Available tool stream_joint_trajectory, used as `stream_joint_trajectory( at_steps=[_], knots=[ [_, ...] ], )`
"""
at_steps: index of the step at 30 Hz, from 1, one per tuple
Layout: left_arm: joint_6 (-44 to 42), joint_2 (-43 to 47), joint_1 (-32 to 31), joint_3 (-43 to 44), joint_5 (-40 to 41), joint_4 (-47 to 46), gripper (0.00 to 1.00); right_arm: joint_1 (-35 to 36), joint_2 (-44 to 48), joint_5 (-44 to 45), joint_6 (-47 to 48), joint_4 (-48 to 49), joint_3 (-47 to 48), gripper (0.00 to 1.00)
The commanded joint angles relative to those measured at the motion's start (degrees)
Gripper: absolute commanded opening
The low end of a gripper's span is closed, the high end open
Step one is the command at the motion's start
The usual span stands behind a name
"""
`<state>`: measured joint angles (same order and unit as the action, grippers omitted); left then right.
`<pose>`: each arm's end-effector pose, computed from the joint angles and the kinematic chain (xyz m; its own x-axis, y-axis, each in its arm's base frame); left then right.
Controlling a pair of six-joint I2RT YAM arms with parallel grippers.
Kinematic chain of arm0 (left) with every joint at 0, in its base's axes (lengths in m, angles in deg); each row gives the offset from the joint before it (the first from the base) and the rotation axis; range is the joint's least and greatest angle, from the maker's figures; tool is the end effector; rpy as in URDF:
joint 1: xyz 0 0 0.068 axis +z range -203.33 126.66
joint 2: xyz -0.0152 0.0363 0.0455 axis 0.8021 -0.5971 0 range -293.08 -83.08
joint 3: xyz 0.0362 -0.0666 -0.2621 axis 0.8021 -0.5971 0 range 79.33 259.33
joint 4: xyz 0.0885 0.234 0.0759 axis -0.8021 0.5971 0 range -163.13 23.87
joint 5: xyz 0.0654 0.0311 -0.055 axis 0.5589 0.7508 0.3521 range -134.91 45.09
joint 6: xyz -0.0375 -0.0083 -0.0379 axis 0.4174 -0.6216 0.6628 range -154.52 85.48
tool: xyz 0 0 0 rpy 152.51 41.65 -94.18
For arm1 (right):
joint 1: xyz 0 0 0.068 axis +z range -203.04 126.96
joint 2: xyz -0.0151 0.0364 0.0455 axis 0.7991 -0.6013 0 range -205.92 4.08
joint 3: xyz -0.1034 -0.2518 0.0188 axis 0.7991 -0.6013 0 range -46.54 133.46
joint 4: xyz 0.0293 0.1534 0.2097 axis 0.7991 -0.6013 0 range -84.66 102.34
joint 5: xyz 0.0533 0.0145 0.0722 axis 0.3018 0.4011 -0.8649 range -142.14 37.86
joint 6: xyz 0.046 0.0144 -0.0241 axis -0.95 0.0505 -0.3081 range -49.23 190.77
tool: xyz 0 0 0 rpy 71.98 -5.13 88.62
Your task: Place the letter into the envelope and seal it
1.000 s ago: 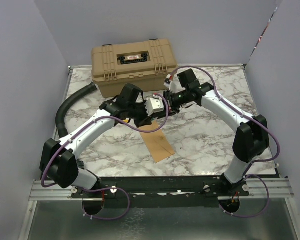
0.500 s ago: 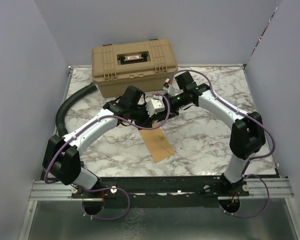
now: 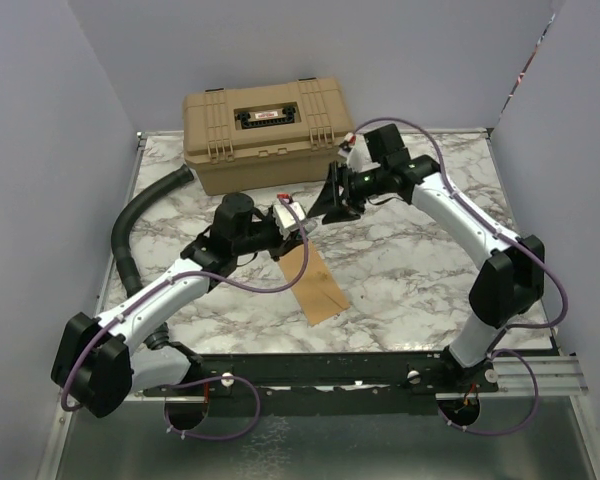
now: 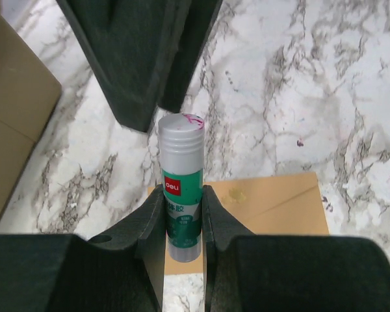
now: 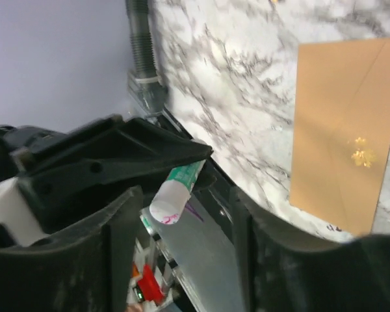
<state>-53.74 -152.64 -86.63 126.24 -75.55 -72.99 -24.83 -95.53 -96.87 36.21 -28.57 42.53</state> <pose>0.2186 -0.1654 0.2814 -0.0210 0.3527 -0.9355 0.9234 0.3655 0.1171 0.3211 0.2007 0.3105 -0.9773 -0.0668 -0.2011 -0.2039 0.5544 0.8069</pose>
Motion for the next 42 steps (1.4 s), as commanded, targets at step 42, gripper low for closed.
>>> stream_joint_trajectory(
  at_steps=[42],
  knots=[
    [36.87, -25.45, 2.05, 4.93, 43.60, 10.64, 0.39, -3.64, 17.58, 24.18, -4.18, 6.44, -15.61, 0.80]
  ],
)
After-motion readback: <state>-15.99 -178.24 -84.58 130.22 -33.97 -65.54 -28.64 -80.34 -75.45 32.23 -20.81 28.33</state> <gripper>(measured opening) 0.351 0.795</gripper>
